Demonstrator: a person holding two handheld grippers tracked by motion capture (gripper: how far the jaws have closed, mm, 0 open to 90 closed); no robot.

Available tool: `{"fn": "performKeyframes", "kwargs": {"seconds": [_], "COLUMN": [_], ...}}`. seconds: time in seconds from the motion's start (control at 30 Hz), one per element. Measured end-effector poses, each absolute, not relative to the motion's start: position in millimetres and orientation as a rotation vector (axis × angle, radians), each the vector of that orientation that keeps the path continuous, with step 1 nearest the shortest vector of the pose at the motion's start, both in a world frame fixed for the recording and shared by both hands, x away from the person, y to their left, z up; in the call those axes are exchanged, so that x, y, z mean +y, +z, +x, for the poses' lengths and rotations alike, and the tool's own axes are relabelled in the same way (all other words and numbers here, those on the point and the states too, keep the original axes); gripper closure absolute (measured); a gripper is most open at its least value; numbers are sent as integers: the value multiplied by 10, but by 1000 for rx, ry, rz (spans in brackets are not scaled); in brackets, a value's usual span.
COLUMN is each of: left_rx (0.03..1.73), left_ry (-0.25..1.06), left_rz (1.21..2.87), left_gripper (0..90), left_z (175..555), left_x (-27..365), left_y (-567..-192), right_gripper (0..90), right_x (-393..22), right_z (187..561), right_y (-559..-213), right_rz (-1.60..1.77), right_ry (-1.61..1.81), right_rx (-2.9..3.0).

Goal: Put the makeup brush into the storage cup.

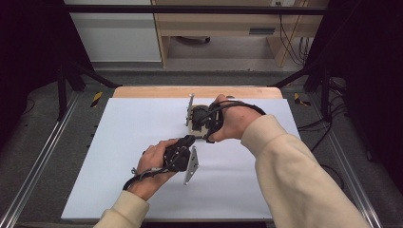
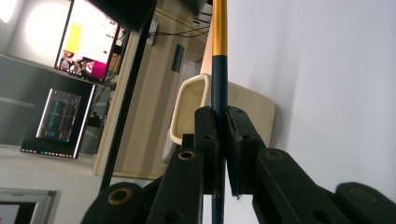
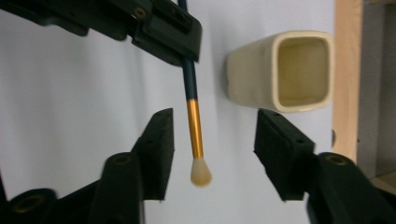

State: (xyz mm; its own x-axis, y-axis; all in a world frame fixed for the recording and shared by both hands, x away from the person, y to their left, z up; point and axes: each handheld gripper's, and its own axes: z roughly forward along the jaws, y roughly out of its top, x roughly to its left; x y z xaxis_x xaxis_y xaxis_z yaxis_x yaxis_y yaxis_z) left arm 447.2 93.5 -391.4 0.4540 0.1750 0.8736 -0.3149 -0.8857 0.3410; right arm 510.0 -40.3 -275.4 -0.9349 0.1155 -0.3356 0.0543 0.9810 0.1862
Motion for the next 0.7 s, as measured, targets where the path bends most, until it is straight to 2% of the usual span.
{"fn": "performKeyframes", "kwargs": {"seconds": [0.07,0.1,0.17,0.2,0.33,0.6,0.7], "left_rx": [-100,-85,-46,-10,53,117,143], "left_ry": [1423,1413,1397,1373,1346,1315,1293], "left_rz": [2249,2243,2228,2222,2200,2166,2149], "left_gripper": [835,835,835,834,834,834,834], "left_z": [4483,4501,4533,4568,4639,4733,4758], "left_x": [947,960,981,1003,1044,1091,1108], "left_y": [-3911,-3910,-3908,-3902,-3876,-3822,-3802], "right_gripper": [416,338,318,261,193,175,136], "right_x": [-449,-539,-585,-671,-843,-1072,-1146], "right_z": [5091,5052,5033,4985,4944,4927,4909], "right_y": [-2747,-2724,-2716,-2712,-2775,-2967,-3115], "right_rz": [126,152,148,180,240,295,346], "right_ry": [266,307,320,352,388,447,498], "right_rx": [2758,2706,2678,2645,2573,2525,2493]}}
